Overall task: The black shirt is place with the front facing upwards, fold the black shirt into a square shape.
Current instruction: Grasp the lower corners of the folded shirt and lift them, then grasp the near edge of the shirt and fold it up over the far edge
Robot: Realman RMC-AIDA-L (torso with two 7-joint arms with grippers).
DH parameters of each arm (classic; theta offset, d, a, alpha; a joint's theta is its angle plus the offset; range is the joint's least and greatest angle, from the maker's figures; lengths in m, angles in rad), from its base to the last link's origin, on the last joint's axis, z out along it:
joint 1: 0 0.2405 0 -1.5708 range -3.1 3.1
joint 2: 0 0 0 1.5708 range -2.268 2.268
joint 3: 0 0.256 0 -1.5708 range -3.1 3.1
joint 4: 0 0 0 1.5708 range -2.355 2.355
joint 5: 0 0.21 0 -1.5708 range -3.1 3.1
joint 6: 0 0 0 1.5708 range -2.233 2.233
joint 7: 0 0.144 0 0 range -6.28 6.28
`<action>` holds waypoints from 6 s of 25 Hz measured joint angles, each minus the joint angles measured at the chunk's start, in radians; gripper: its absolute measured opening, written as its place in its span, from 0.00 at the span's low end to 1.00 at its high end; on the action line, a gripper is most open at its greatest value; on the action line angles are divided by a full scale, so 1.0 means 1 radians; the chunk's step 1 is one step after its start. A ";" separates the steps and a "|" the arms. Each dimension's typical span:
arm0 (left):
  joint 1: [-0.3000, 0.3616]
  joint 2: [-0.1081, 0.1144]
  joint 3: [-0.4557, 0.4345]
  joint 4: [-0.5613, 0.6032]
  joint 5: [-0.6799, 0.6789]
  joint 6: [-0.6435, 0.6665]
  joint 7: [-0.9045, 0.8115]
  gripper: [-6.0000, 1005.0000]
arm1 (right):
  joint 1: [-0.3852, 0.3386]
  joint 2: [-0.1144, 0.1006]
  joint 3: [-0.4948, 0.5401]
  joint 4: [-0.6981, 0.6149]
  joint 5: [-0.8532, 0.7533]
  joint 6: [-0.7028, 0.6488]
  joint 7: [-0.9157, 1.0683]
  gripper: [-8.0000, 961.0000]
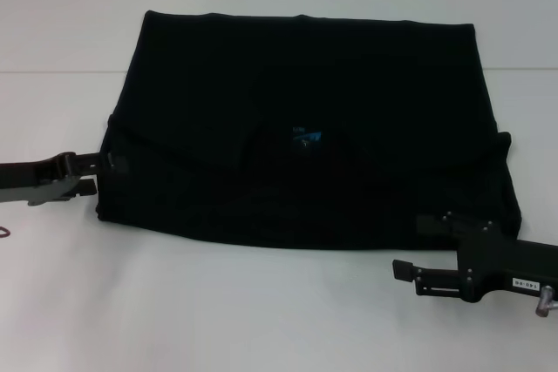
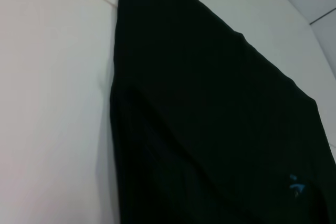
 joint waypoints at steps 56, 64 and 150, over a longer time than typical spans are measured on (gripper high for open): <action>-0.027 -0.021 0.130 0.000 0.025 -0.049 -0.002 0.04 | -0.001 -0.102 0.035 -0.146 -0.021 -0.046 0.552 0.98; -0.029 -0.018 0.128 0.000 0.028 -0.048 -0.001 0.04 | 0.059 -0.202 0.044 -0.354 -0.247 -0.081 1.177 0.98; -0.031 0.039 0.143 -0.002 0.289 0.709 0.066 0.11 | 0.169 -0.186 -0.071 -0.143 -0.628 -0.499 0.887 0.07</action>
